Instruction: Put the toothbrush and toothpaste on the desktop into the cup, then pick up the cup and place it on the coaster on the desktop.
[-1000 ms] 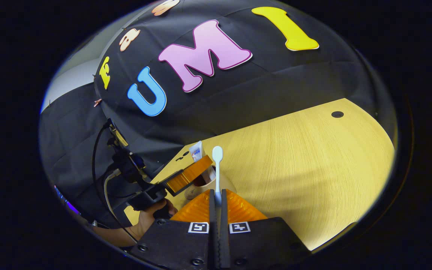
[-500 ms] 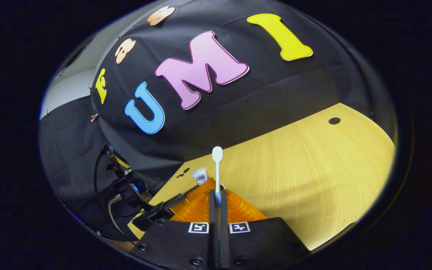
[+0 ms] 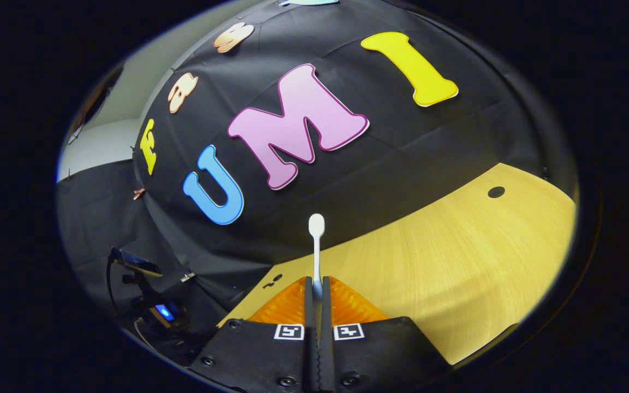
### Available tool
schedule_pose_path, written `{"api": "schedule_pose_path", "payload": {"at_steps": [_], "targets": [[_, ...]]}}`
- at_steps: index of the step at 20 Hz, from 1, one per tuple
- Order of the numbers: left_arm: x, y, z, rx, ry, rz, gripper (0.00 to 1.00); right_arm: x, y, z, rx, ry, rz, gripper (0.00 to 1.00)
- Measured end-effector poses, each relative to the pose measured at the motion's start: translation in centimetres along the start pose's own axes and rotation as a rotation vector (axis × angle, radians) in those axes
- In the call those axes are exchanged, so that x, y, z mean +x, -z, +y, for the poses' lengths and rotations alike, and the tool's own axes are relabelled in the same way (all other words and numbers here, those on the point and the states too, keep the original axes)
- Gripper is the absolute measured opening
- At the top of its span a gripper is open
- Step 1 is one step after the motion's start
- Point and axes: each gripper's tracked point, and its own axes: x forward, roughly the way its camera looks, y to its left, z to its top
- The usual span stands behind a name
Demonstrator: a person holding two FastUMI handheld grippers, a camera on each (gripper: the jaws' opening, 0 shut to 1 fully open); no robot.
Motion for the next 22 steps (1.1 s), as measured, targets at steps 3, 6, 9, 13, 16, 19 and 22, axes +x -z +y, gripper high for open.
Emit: {"api": "schedule_pose_path", "payload": {"at_steps": [3, 6, 9, 13, 16, 19, 22], "targets": [[-3.1, 0.5, 0.4, -0.022, 0.001, 0.024, 0.66, 1.1, -0.9, 1.7, -0.008, -0.037, -0.039, 0.05], [-5.6, 2.4, 1.5, -0.029, -0.021, 0.073, 0.66, 2.4, -2.0, 3.5, -0.052, -0.080, -0.065, 0.05], [-7.9, 4.0, 2.6, -0.028, -0.055, 0.109, 0.66, 4.2, -2.3, 5.5, -0.095, -0.124, -0.071, 0.05], [-10.4, 5.3, 3.1, -0.040, -0.083, 0.135, 0.66, 6.1, -0.5, 8.3, -0.147, -0.183, -0.035, 0.05], [-12.0, 6.1, 3.3, -0.066, -0.098, 0.144, 0.66, 7.3, 2.8, 9.6, -0.179, -0.215, 0.036, 0.05], [-13.2, 7.0, 4.1, -0.088, -0.123, 0.160, 0.66, 8.6, 5.2, 7.6, -0.272, -0.165, 0.091, 0.05], [-13.9, 7.0, 5.0, -0.107, -0.148, 0.157, 0.66, 9.2, 4.3, 5.6, -0.311, -0.115, 0.077, 0.05]]}}
